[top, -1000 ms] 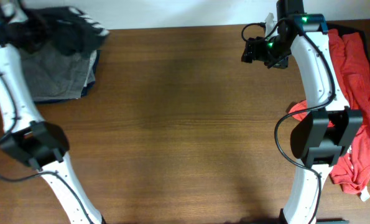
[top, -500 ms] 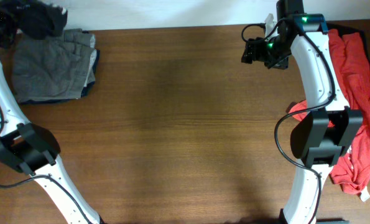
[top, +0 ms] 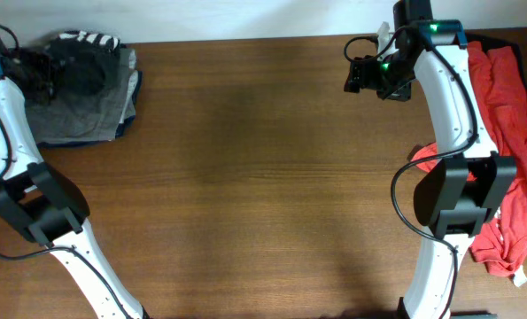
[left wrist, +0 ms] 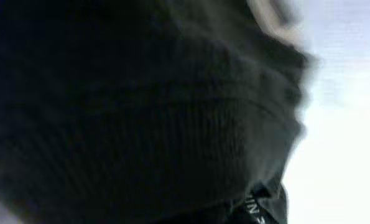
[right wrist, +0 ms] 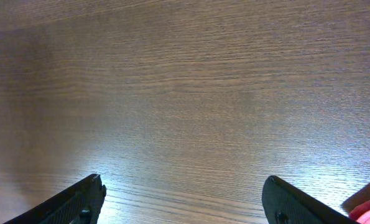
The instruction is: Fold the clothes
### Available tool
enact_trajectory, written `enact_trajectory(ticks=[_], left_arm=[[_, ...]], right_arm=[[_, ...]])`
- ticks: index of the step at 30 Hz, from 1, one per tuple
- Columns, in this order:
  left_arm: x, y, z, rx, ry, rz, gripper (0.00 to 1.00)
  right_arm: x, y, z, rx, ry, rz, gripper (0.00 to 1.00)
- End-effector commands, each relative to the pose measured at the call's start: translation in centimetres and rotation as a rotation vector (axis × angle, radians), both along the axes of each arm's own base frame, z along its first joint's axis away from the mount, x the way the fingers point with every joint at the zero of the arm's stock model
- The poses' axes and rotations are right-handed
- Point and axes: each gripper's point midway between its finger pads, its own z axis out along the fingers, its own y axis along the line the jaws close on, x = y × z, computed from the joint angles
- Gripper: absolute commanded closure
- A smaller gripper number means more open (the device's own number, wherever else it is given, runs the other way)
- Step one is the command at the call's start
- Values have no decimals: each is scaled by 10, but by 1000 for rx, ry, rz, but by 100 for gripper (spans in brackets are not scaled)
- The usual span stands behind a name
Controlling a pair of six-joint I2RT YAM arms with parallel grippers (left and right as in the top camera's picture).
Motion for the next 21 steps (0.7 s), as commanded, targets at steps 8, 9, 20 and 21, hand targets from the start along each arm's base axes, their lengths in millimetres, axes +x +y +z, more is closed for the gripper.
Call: enact_trajectory(ticks=[8,9,20,21], left_arm=[[-47,6,-28,23,238,73,68],[-56,5,-32,27,282,80,30],[-91,5,-34,8,386,1,17],[-88,1,-29,-11,352,-40,17]], right_arm=[[1,-4,2,-13,-8,-5,14],[1,-4,2,-13,-8,-5,14],[2,-4,2,-13,-15,-5,14],[2,-4,2,-13,-15,-5,14]])
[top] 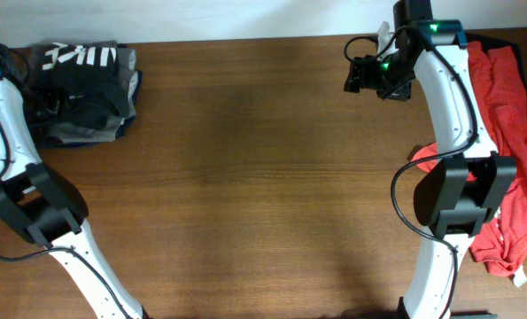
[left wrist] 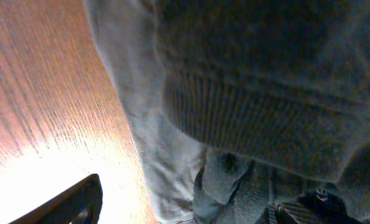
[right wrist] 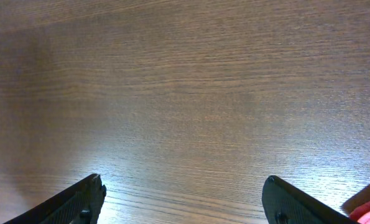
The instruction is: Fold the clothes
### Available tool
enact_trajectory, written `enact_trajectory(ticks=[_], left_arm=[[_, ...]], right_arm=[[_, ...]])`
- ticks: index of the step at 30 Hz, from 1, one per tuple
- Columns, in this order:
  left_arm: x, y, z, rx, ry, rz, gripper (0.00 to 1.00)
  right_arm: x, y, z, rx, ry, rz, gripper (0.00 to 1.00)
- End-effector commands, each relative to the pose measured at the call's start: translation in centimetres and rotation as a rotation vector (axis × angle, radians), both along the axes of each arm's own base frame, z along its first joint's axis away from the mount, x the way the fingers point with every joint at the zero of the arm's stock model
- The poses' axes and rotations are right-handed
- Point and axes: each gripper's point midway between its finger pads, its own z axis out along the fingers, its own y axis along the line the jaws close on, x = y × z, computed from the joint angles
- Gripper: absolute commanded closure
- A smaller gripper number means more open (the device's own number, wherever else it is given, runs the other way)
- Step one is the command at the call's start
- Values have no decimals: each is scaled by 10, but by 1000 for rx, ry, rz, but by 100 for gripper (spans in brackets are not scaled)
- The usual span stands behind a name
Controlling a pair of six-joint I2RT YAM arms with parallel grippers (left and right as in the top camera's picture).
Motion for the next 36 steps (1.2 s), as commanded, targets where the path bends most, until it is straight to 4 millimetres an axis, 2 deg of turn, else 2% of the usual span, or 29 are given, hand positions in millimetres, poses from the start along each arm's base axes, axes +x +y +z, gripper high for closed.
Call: enact_trajectory(ticks=[1,5,9,10,12,16,20,23,27,31,32,36], left_arm=[[5,-6,17,-70,-98,-134,17],[17,-20,52,-51,-254,-412,13],[13,-25,88,66,-331,-664,13],[13,-25,92,83,-339,-693,13],[14,-26,106,149,-373,-791,4],[32,-18,119,347,-411,-980,6],[72,-3,111,577,-381,-1070,6],[103,-9,100,677,-418,-1160,6],[140,-18,84,757,-478,-1194,6],[163,-14,59,838,-439,-1176,6],[168,-9,46,861,-406,-1164,6],[172,-10,5,828,-361,-1177,6]], right_arm=[[1,-4,2,-13,-10,-5,14],[1,-4,2,-13,-10,-5,14],[1,-4,2,-13,-10,-5,14],[1,-4,2,-13,-10,-5,14],[2,-4,2,-13,-11,-5,14],[2,-4,2,-13,-11,-5,14],[1,-4,2,-13,-9,-5,14],[1,-4,2,-12,-9,-5,14],[1,-4,2,-13,-10,-5,14],[1,-4,2,-13,-10,-5,11],[2,-4,1,-13,-9,-5,11],[2,-5,-2,-15,-2,-5,11]])
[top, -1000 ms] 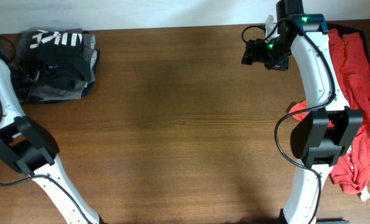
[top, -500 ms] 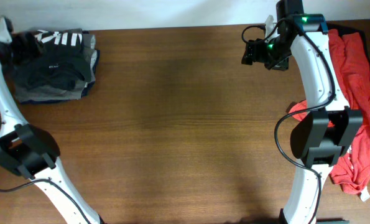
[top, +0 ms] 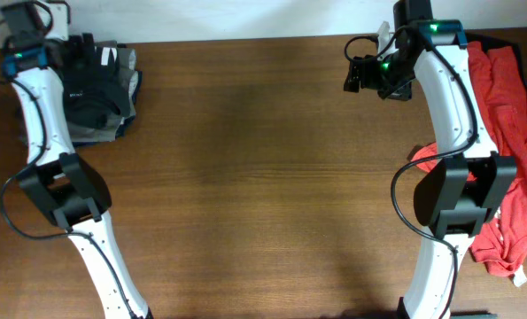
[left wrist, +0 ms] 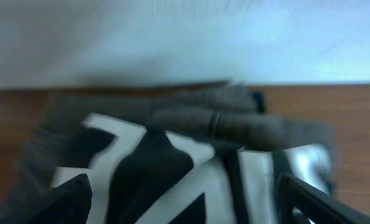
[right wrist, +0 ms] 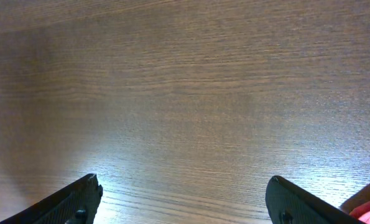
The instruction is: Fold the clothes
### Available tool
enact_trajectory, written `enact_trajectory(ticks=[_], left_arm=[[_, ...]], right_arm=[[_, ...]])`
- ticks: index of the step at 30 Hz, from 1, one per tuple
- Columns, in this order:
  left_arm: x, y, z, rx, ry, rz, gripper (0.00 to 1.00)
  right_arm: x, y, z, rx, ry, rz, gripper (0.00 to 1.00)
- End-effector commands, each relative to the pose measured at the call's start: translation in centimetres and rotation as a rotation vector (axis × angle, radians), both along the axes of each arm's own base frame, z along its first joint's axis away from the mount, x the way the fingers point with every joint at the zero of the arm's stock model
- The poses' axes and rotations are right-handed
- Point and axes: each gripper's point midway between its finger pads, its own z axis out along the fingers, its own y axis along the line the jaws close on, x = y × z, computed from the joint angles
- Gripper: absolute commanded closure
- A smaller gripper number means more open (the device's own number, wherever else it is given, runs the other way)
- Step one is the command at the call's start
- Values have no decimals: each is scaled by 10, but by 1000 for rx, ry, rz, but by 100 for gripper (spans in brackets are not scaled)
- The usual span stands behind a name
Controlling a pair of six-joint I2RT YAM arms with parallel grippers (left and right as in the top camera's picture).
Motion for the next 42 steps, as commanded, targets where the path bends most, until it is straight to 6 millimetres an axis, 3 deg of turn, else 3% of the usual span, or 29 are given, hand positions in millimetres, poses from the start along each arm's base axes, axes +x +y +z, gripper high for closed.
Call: enact_trajectory(ticks=[1,11,14,18,21,22,25,29,33,35,38,42], left_arm=[[-2,12,-49,41,82,30,1],[-34,33,-183,46,317,121,1],[-43,29,-208,16,364,125,1],[-46,25,-213,-3,380,135,1],[-39,23,-193,2,351,130,1],[-35,22,-181,4,331,126,1],[-23,21,-134,25,259,122,1],[-12,20,-44,60,124,122,1],[-17,15,40,85,17,123,1],[-27,8,76,91,-13,119,1],[-44,-8,121,55,-46,139,1],[-64,-34,152,12,-50,144,1]], right_arm=[[2,-4,-4,-13,1,-5,10],[2,-8,-7,-33,8,-10,10],[2,-8,-8,-35,9,-11,9],[2,-8,-8,-34,10,-11,9],[1,-8,-8,-35,12,-11,4],[1,-8,-8,-34,12,-11,0],[1,-8,-8,-34,12,-11,1],[2,-8,-7,-34,9,-12,1],[10,-15,4,-60,-35,-25,1],[16,-24,28,-93,-92,-44,1],[22,-33,81,-129,-219,-40,1],[13,-36,166,-155,-409,-40,1]])
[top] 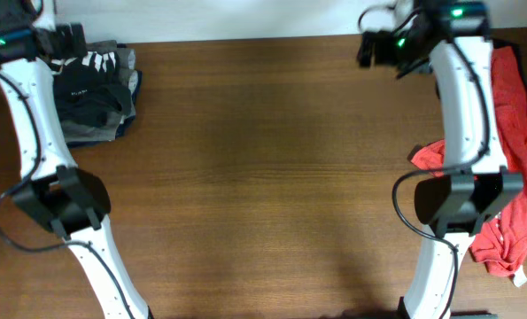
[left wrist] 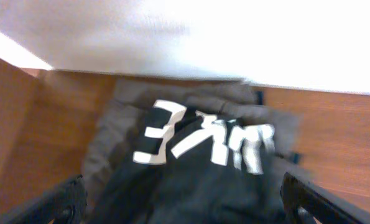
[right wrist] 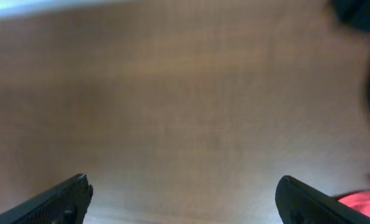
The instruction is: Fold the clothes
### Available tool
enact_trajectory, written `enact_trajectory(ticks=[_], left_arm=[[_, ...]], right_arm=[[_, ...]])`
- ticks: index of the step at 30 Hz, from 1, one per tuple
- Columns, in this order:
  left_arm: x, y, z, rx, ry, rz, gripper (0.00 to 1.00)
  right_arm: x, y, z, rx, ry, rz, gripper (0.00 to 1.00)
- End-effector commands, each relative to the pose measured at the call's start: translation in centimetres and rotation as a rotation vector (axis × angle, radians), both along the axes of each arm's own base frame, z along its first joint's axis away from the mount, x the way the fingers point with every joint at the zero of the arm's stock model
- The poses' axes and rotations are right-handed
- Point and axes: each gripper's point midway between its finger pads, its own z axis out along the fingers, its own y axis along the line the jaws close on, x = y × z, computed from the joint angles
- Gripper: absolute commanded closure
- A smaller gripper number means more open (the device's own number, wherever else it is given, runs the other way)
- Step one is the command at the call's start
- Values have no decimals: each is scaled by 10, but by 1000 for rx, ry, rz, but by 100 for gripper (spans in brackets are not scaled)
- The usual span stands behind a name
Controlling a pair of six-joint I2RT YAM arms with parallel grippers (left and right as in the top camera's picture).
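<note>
A pile of folded clothes (top: pixel 90 97) lies at the table's back left corner: grey pieces underneath, a black garment with white lettering (left wrist: pixel 203 146) on top. My left gripper (top: pixel 68 40) hovers over the pile's back edge, open with nothing in it (left wrist: pixel 183 180). Unfolded red clothes (top: pixel 511 133) sprawl along the right edge. My right gripper (top: pixel 376 49) is at the back right, open over bare wood (right wrist: pixel 183 180), left of the red clothes.
The brown wooden table (top: pixel 263 177) runs between the two arms. A white wall (left wrist: pixel 203 31) lies just behind the pile. A dark item (right wrist: pixel 362 15) sits at the back right, beside a corner of red cloth (right wrist: pixel 362 202).
My right gripper has moved toward the table's back edge, still open. My left gripper has shifted slightly over the pile, and its view now takes in the whole lettered garment.
My left gripper was low on the pile with black fabric filling its view. Then it stood open beside the grey layers, with the black garment lying on top. Later it was raised at the pile's back edge, where it remains. My right gripper stayed open, unmoved until now.
</note>
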Motion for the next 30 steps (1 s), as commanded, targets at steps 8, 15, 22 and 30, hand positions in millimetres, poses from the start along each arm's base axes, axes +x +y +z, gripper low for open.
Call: enact_trajectory(ticks=[8,15,22,30], left_arm=[[-18,-52,53,-31,-42,-32,1],[-18,-52,53,-31,-42,-31,1],[-18,-52,53,-31,-42,-31,1],[-18,-52,53,-31,-42,-31,1]], right_arm=[[-97,-8,210,-47,-465,-21,1],[-133,-7,254,-49,-598,-23,1],[-132,-7,253,-49,-593,-23,1],[-135,-14,252,-87,-588,-55,1]])
